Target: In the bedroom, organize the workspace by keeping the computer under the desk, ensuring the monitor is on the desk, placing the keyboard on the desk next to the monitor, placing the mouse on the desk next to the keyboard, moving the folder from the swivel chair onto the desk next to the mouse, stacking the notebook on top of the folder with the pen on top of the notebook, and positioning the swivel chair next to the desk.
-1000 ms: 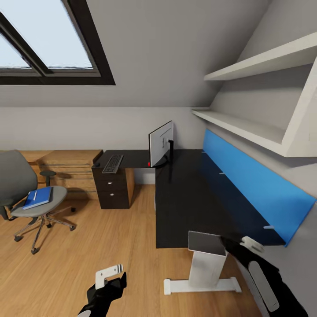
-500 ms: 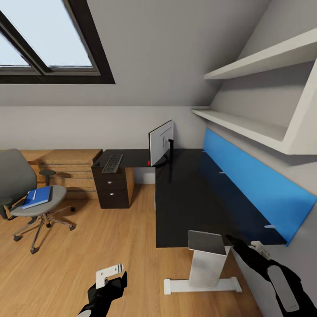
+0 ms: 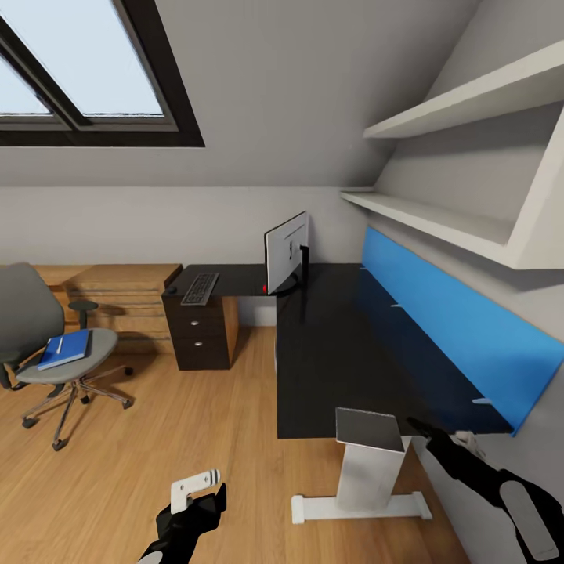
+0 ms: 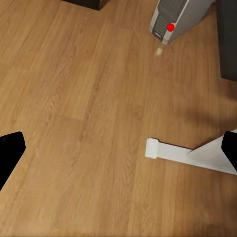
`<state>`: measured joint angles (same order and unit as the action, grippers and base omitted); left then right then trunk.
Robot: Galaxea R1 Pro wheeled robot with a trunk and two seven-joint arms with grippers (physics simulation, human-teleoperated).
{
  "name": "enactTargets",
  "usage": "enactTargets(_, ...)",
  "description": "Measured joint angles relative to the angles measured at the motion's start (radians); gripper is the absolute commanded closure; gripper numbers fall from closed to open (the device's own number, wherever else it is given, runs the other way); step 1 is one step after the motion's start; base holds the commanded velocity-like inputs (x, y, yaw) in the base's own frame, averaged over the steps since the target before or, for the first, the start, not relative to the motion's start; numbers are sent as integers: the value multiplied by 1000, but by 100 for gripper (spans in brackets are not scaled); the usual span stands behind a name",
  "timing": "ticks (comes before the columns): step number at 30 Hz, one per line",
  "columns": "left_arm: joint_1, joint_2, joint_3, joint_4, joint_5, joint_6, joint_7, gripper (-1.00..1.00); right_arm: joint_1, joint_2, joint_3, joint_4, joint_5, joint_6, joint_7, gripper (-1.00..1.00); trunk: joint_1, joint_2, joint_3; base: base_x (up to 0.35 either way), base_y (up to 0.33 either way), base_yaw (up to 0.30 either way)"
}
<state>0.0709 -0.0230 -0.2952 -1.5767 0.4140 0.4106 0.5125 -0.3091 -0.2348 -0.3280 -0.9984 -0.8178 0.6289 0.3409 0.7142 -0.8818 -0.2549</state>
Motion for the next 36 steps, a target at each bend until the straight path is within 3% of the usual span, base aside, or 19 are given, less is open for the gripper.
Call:
enactTargets(5, 0, 0, 0, 0, 0, 1, 0, -100, 0, -6, -7, 12, 0, -2, 22, -100, 19, -35, -16, 0, 0, 0)
enactTargets(8, 0, 0, 0, 0, 1, 1, 0, -100, 0, -4, -49, 16, 0, -5, 27, -100, 31, -56, -25, 0, 0, 0)
enactTargets(12, 0, 0, 0, 0, 1, 2, 0, -100, 0, -3, -70, 16, -2, -1, 30, -100, 46, -84, -38, 0, 0, 0)
enactTargets(15, 0, 0, 0, 0, 0, 1, 0, -100, 0, -5, -82, 17, -24, 5, 31, -100, 58, -105, -47, 0, 0, 0)
enactTargets(20, 0, 0, 0, 0, 0, 2, 0, -100, 0, -11, -99, 63, -99, 15, 33, -100, 77, -140, -63, 0, 0, 0)
enactTargets(36, 0, 0, -5, 0, 1, 3, 0, -100, 0, -14, -134, 102, -117, 16, 53, -100, 138, -252, -113, 0, 0, 0)
